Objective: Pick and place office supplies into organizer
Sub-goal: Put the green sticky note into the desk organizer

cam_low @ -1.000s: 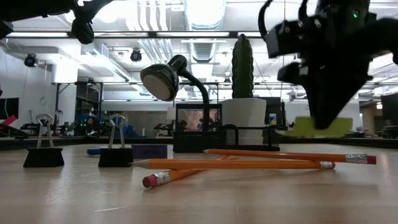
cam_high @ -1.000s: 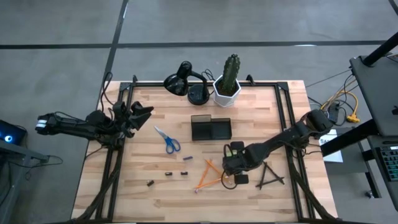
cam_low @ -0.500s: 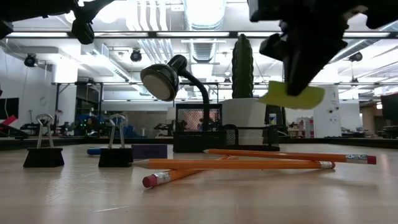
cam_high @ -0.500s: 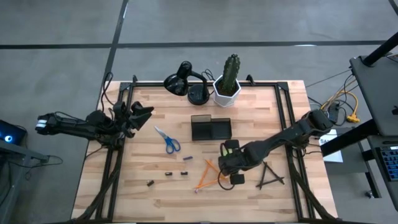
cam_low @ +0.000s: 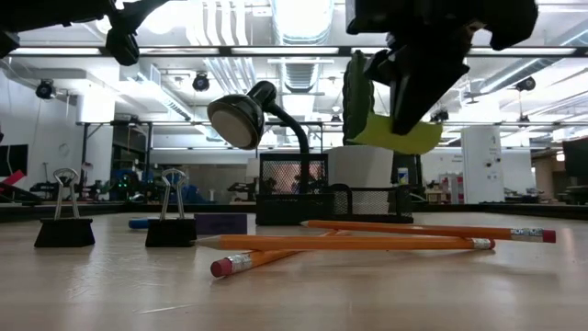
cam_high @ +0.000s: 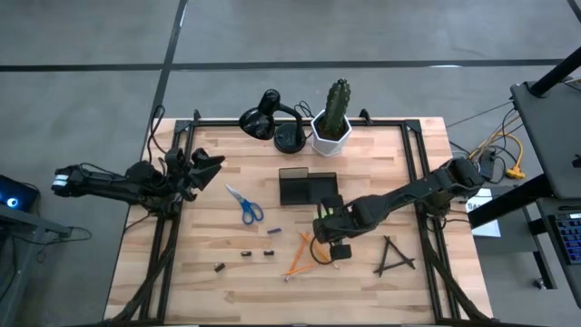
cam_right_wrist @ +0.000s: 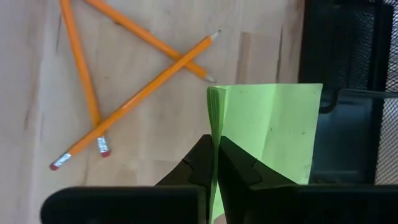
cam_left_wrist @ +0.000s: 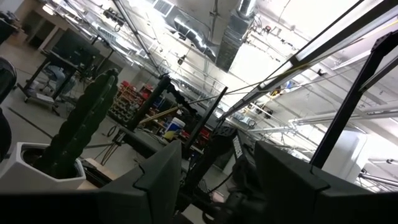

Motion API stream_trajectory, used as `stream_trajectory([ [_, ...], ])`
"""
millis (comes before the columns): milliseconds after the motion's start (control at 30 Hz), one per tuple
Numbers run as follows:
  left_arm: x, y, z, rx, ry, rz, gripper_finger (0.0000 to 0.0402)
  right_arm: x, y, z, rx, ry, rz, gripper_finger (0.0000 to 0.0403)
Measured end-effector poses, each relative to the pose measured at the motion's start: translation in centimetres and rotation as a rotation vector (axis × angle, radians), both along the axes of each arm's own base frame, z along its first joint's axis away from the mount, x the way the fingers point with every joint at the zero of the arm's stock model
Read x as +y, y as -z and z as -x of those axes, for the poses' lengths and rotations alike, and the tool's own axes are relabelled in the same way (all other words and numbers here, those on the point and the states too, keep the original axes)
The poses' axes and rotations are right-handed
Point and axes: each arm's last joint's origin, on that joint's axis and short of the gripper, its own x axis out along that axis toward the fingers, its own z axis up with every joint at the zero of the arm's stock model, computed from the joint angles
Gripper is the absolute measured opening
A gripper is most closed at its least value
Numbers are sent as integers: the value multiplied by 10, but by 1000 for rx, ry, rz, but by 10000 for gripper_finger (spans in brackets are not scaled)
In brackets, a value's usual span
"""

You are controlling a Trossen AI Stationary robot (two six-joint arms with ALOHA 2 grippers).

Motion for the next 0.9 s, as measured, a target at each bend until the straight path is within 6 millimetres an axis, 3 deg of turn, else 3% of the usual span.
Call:
stream_trajectory([
  [900,0,0,0,1,1,1,187,-72,-2,-19,-35,54,101,8],
])
